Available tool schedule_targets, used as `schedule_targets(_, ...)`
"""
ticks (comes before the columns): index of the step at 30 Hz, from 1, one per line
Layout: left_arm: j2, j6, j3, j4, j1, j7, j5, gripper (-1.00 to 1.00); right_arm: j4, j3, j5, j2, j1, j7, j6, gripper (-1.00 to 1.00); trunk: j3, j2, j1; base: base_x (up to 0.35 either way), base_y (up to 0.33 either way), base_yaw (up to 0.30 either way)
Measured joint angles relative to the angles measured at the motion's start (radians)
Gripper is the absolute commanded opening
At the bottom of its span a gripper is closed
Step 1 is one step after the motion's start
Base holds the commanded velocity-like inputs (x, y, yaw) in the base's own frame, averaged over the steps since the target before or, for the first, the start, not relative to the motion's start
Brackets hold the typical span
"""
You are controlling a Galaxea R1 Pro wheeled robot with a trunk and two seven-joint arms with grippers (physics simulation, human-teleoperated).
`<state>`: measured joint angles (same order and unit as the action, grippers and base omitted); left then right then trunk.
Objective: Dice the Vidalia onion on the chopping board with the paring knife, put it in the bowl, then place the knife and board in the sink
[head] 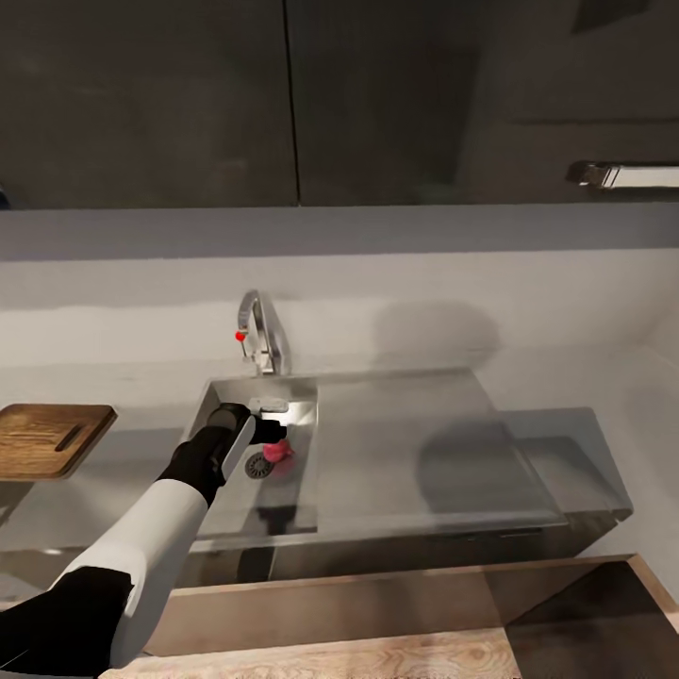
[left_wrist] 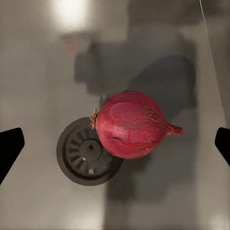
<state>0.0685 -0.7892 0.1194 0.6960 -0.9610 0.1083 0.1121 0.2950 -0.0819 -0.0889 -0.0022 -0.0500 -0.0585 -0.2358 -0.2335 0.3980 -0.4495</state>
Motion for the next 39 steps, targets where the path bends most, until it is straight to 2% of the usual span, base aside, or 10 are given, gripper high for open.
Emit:
schedule_targets(10, 0.000, 0.000, 0.000, -0.002, 0.000, 0.000, 0.000, 1.00, 0.000, 0.000, 0.000, 0.000, 0.000, 0.000, 0.000, 1.00, -0.016, 0.000, 0.000, 0.139, -0.019, 0.000)
schedule_targets(39, -0.001, 0.000, 0.000, -0.026, 0.000, 0.000, -0.001, 1.00, 0.000, 0.000, 0.000, -0.001, 0.000, 0.000, 0.000, 1.00, -0.063, 0.000, 0.000, 0.043, 0.000, 0.000)
